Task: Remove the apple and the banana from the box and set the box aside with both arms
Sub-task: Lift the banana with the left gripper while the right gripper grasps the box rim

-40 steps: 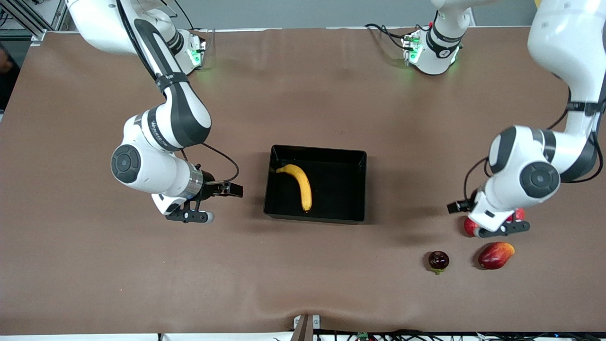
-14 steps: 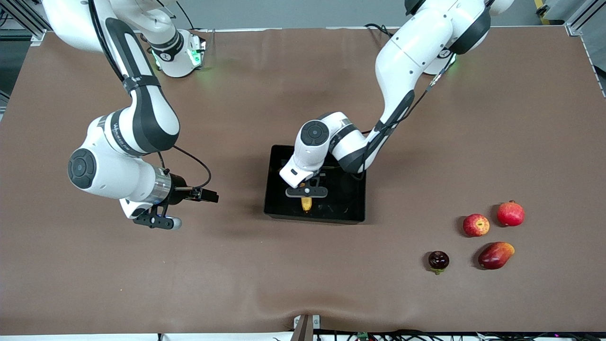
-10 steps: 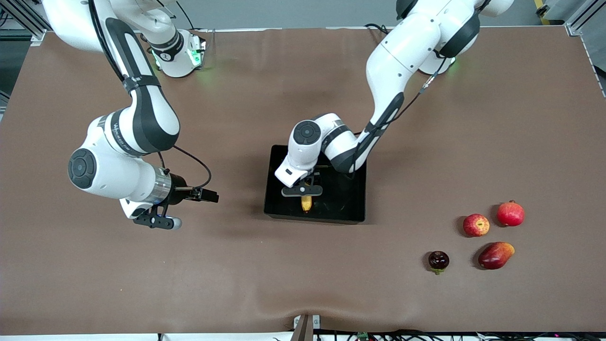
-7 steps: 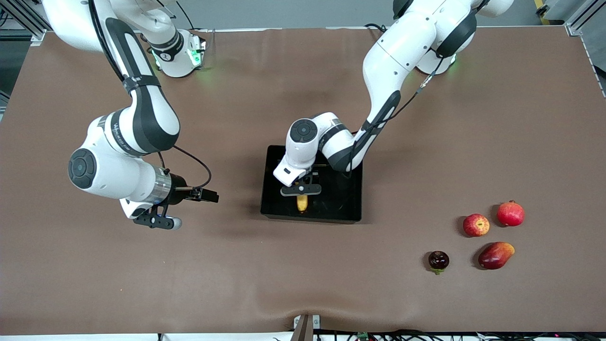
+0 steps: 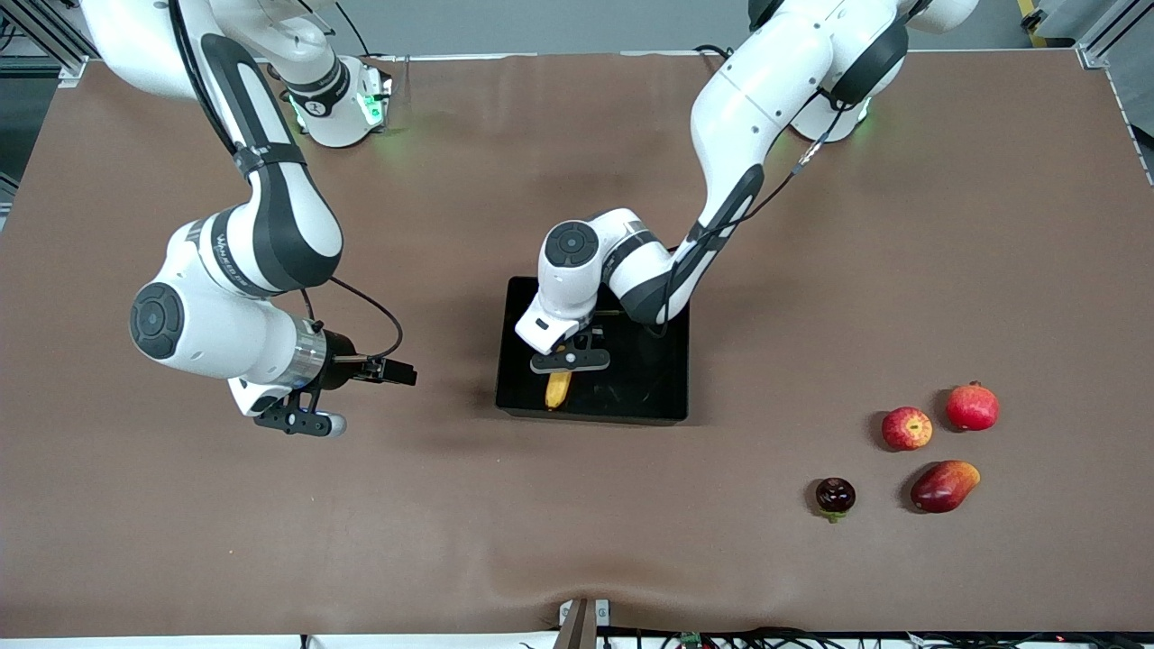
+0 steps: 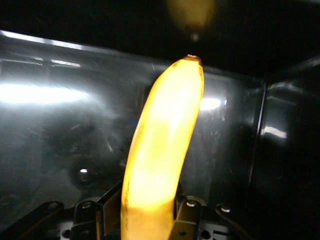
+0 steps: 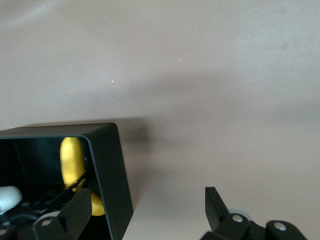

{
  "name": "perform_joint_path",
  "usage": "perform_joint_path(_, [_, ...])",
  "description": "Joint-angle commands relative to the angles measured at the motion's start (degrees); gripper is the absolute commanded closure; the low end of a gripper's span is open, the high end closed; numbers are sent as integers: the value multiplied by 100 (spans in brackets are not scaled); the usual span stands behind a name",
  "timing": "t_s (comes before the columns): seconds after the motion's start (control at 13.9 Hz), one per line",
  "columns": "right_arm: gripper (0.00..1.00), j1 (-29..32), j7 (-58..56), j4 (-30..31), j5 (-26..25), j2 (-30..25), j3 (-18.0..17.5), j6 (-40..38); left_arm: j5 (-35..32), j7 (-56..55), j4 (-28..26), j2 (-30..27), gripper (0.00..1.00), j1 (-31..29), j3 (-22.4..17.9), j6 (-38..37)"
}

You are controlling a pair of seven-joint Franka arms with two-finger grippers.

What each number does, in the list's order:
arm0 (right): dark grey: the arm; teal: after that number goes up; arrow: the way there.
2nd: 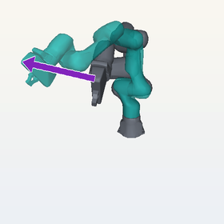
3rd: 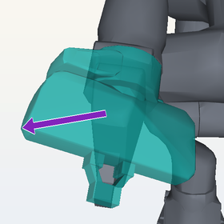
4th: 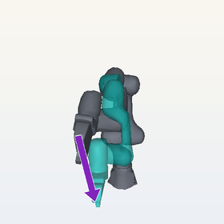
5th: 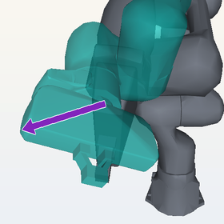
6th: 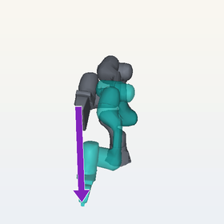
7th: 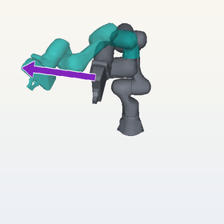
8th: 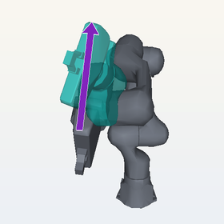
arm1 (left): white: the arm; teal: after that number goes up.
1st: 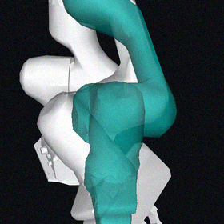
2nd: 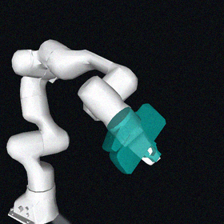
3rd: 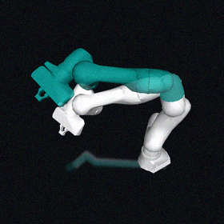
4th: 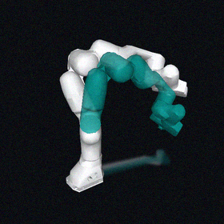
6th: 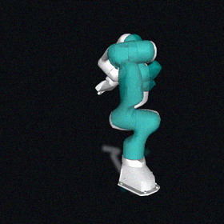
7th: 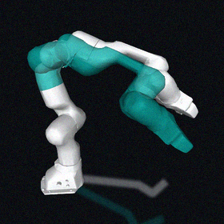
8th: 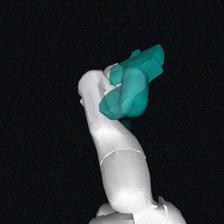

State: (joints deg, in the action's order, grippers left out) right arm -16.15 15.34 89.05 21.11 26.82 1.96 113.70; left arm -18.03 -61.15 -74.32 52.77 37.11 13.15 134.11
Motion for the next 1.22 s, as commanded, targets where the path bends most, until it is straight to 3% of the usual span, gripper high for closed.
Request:
perform_joint_path(0.0, [0,7,-40,95,51,-80,-20,-50,-140,-152,-109,-643,100,-28,-41,-551])
perform_joint_path(0.36, [0,-291,-22,113,78,-45,-29,-6,-70,137,-232,-1574,100,-650,12,-1219])
perform_joint_path(0.5, [0,-405,-31,104,104,16,-29,29,227,785,-669,-2083,100,-1247,186,-1282])
perform_joint_path(0.79, [0,-924,-31,104,104,367,-29,274,493,2358,-1890,-2972,100,-2915,853,-1282])
perform_joint_path(1.01, [0,-1232,-31,104,104,701,-29,670,493,3772,-2603,-3263,100,-4531,1679,-1265])
perform_joint_path(1.15, [0,-1258,-66,104,87,842,-29,688,449,4678,-2946,-3316,100,-5386,1971,-1221])
